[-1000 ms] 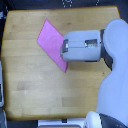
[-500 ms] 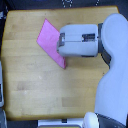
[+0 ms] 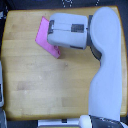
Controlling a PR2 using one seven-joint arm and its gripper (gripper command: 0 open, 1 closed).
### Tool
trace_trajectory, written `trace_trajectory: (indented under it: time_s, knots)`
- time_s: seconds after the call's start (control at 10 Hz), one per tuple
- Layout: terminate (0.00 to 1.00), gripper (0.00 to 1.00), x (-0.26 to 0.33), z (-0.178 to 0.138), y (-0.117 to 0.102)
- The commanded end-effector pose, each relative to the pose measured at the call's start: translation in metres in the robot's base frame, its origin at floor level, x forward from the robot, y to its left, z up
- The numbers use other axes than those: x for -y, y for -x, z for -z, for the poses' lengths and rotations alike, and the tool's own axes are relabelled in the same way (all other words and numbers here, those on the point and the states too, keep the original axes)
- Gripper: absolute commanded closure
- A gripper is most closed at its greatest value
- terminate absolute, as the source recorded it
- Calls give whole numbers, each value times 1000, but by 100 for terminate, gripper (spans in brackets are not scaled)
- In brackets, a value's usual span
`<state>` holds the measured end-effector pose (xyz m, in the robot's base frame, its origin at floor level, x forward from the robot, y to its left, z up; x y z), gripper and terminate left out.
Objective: Folding a cloth
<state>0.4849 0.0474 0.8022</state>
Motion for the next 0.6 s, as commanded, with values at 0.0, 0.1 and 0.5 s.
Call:
trace_trajectory:
  time_s: [0.0,0.1,0.5]
  knots:
    - [0,100,-59,-9,-46]
    - [0,100,-60,-9,-46]
    - [0,100,-108,16,-56]
